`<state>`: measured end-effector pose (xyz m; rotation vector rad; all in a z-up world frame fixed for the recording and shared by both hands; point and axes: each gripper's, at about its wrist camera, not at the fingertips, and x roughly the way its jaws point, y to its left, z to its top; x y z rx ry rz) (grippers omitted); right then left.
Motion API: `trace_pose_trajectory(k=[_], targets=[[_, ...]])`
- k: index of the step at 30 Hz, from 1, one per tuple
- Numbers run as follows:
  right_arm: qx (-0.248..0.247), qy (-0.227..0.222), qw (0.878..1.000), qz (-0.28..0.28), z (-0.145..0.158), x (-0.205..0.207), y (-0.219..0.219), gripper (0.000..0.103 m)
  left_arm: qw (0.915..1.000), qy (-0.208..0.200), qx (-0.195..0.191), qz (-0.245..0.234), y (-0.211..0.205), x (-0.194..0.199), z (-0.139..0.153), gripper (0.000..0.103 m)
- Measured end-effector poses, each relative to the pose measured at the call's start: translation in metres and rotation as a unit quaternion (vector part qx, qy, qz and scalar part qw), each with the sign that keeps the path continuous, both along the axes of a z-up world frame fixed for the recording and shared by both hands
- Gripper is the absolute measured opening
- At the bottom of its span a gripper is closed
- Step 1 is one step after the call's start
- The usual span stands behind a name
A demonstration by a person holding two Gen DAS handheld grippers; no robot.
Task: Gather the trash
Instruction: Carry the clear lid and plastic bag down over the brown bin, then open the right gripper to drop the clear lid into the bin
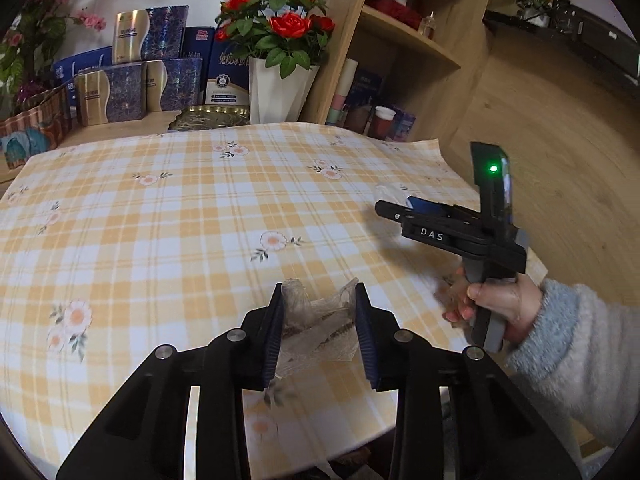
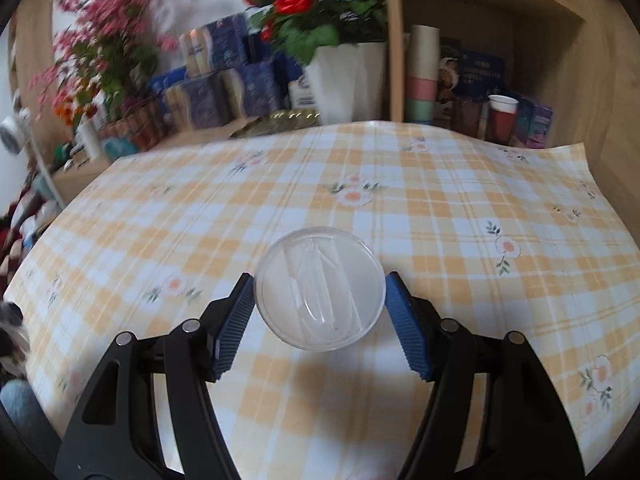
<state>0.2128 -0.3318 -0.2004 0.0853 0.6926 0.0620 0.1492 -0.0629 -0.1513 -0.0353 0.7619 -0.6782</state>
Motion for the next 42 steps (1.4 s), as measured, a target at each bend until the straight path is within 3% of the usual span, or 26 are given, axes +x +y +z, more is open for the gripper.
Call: trace_pose_trajectory(k=[3,9,15,19,26,36,42], targets=[[0.010,-0.013,1.000,0.019,0.015,-0.034,0.011,0.067,0.9998,0.003,-0.020,0.001,0.024,-0.028,0.005,0.032],[0.026,-0.014,0.999,0.032,0.019,-0.115,0.034,0.067,0.9997,0.008,-0.021,0.006,0.055,-0.075,0.001,0.032],[0.036,0.022,0.998,0.054,-0.008,-0.192,0.072,0.067,0.9998,0.016,-0.009,0.008,0.072,-0.109,-0.013,0.032],[0.050,0.048,0.995,0.068,-0.026,-0.219,0.094,0.067,0.9998,0.014,-0.007,0.012,0.076,-0.126,-0.021,0.032],[0.009,0.089,0.990,0.110,-0.053,-0.235,0.134,0.067,0.9986,0.035,-0.023,0.033,0.087,-0.141,-0.039,0.032],[-0.025,0.156,0.980,0.123,-0.094,-0.215,0.151,0.067,0.9964,0.065,-0.018,0.053,0.089,-0.134,-0.052,0.033],[-0.032,0.177,0.975,0.126,-0.103,-0.215,0.152,0.068,0.9957,0.071,-0.017,0.056,0.088,-0.132,-0.057,0.033]])
